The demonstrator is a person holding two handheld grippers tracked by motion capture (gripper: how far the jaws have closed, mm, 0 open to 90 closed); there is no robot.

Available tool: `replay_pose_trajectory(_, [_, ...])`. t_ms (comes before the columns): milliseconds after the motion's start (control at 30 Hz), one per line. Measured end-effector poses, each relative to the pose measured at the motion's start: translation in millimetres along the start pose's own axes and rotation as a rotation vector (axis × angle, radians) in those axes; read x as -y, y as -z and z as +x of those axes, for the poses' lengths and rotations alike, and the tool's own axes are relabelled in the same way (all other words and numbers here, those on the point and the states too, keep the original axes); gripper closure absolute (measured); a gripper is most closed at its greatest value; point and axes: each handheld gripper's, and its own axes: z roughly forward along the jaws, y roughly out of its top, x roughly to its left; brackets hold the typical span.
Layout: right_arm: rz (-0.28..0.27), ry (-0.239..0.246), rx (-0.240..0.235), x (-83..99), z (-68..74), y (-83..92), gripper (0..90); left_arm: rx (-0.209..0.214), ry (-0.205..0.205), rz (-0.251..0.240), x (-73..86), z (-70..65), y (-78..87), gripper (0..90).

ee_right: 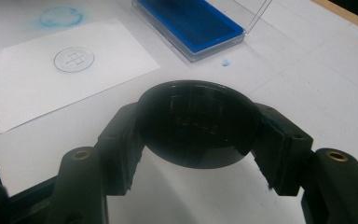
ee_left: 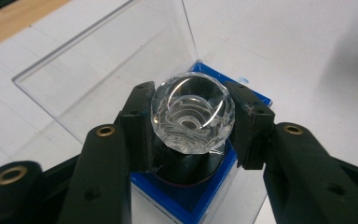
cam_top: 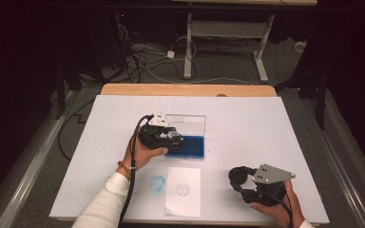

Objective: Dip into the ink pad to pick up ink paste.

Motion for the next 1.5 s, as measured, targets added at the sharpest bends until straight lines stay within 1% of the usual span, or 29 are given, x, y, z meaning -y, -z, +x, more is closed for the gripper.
replay_pose_trajectory(33, [-0.002, -0.001, 0.000, -0.1, 0.2, 0.2, 38.7, -0.005, 0.002, -0.008, -0.1, -0.4, 2.2, 54.6])
replay_pose_trajectory(100, [-0.002, -0.001, 0.001, -0.1, 0.5, 0.5, 38.7, 0.006, 0.008, -0.025, 0.7, -0.4, 6.5, 54.7])
replay_pose_trajectory(133, [-0.002, -0.001, 0.001, 0.0, 0.5, 0.4, 38.7, 0.000, 0.006, -0.031, 0.9, -1.3, 8.7, 54.6])
replay_pose_trajectory(200, [0.000, 0.000, 0.002, 0.0, 0.4, 0.2, 38.7, 0.004, 0.008, -0.050, 1.3, -2.2, 13.6, 54.6])
replay_pose_trajectory(267, [-0.001, -0.001, 0.000, 0.1, 0.1, 0.2, 38.7, 0.002, 0.005, -0.072, 1.4, -3.7, 18.4, 54.6])
replay_pose_trajectory(367, [-0.011, -0.004, 0.005, -0.3, -1.1, 2.2, 38.7, 0.004, -0.007, -0.089, 1.4, -6.8, 24.2, 54.7])
replay_pose_trajectory(467, [-0.015, -0.008, 0.012, -0.6, -1.8, 3.4, 38.7, 0.008, -0.010, -0.093, 1.5, -9.4, 27.9, 54.6])
replay_pose_trajectory(500, [-0.016, -0.004, 0.012, -0.8, -1.7, 3.4, 38.7, 0.004, -0.019, -0.089, 1.9, -9.7, 29.3, 54.6])
replay_pose_trajectory(667, [-0.023, 0.003, 0.013, -1.0, -1.7, 5.9, 38.7, 0.004, -0.014, -0.099, 4.8, -10.0, 37.1, 54.6])
replay_pose_trajectory(767, [-0.029, 0.001, 0.016, -1.3, -1.7, 7.1, 38.7, 0.006, -0.017, -0.104, 5.5, -11.3, 40.9, 54.6])
replay_pose_trajectory(867, [-0.034, 0.004, 0.017, -2.3, -2.0, 8.1, 38.7, 0.004, -0.031, -0.103, 5.0, -15.0, 43.3, 54.6])
replay_pose_trajectory(900, [-0.036, 0.007, 0.016, -2.6, -2.2, 8.2, 38.7, 0.000, -0.036, -0.103, 4.8, -15.9, 44.3, 54.6])
replay_pose_trajectory(967, [-0.037, 0.006, 0.016, -2.9, -2.6, 7.9, 38.7, 0.010, -0.035, -0.111, 5.1, -17.1, 46.5, 54.6])
replay_pose_trajectory(1033, [-0.038, 0.006, 0.015, -3.4, -3.5, 7.2, 38.7, 0.002, -0.039, -0.113, 5.6, -19.2, 49.0, 54.6])
replay_pose_trajectory(1133, [-0.038, 0.005, 0.013, -4.6, -4.3, 6.5, 38.7, 0.011, -0.036, -0.124, 7.0, -20.2, 52.4, 54.6])
replay_pose_trajectory(1267, [-0.041, -0.001, 0.016, -5.5, -5.7, 5.9, 38.7, 0.012, -0.041, -0.127, 8.8, -21.1, 56.0, 54.6])
replay_pose_trajectory(1400, [-0.034, 0.008, 0.020, -5.0, -5.1, 4.7, 38.7, 0.005, -0.047, -0.125, 10.2, -23.5, 59.6, 54.6])
replay_pose_trajectory(1500, [-0.037, 0.005, 0.019, -5.2, -4.5, 5.1, 38.7, 0.007, -0.049, -0.126, 11.0, -24.7, 61.8, 54.6])
